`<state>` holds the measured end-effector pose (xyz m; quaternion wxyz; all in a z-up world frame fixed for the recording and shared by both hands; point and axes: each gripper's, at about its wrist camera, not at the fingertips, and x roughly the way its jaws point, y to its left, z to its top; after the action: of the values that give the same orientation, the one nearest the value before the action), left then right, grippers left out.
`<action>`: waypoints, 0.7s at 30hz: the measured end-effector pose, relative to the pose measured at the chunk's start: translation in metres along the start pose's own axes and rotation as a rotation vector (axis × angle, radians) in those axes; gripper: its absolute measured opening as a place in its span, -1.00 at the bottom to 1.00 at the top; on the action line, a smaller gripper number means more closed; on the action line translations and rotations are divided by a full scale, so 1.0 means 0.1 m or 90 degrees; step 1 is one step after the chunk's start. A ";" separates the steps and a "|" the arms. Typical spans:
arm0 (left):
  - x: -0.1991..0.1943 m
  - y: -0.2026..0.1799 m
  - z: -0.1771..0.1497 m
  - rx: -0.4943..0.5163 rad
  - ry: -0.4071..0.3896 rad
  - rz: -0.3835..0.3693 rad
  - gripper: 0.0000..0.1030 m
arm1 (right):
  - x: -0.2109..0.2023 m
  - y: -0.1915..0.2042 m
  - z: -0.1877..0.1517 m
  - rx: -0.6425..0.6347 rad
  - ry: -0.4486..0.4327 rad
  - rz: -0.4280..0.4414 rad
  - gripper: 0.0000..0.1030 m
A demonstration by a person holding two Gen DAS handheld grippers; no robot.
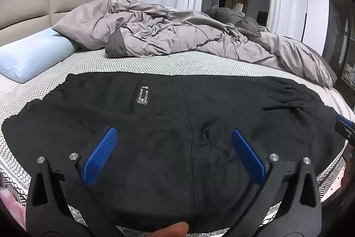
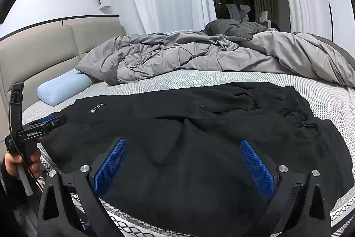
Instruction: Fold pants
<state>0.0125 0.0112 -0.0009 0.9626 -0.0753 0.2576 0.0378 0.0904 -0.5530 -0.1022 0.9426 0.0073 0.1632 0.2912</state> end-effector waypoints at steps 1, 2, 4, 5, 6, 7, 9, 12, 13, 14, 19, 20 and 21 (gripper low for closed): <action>0.00 0.00 0.00 0.000 -0.001 0.000 0.99 | 0.00 0.00 0.00 0.000 0.000 0.000 1.00; 0.00 0.00 0.00 0.000 -0.001 0.000 0.99 | 0.00 0.00 0.00 0.001 0.000 0.001 1.00; 0.00 0.00 0.00 0.001 -0.001 0.000 0.99 | 0.00 0.00 0.00 0.000 0.000 0.000 1.00; 0.00 0.00 0.00 0.001 0.000 0.001 0.99 | 0.00 0.00 0.00 0.000 0.001 0.000 1.00; 0.00 0.00 0.00 0.001 0.000 0.001 0.99 | 0.00 0.00 0.00 0.000 0.000 0.000 1.00; 0.00 0.00 0.00 0.001 0.000 0.000 0.99 | 0.00 0.00 0.00 0.000 0.000 0.000 1.00; 0.00 0.00 0.00 0.002 0.000 0.001 0.99 | 0.00 0.00 0.01 0.001 0.001 0.001 1.00; 0.00 0.00 0.00 0.001 0.000 0.001 0.99 | 0.00 0.00 0.01 0.001 0.001 0.000 1.00; 0.00 -0.01 0.00 0.001 -0.001 0.001 0.99 | 0.00 0.00 0.01 0.001 0.001 0.001 1.00; 0.00 0.00 0.00 0.001 0.000 0.001 0.99 | 0.00 0.00 0.01 0.001 0.001 0.001 1.00; 0.00 -0.01 0.00 0.002 0.000 0.001 0.99 | 0.00 0.00 0.01 0.001 0.002 0.000 1.00; 0.00 0.00 0.00 0.001 0.000 0.001 0.99 | -0.01 0.00 0.01 0.000 0.001 -0.001 1.00; 0.00 -0.01 0.00 0.000 -0.001 0.001 0.99 | 0.00 0.00 0.01 0.000 0.001 0.000 1.00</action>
<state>0.0129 0.0108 -0.0005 0.9627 -0.0749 0.2571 0.0384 0.0905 -0.5533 -0.1011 0.9426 0.0070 0.1637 0.2910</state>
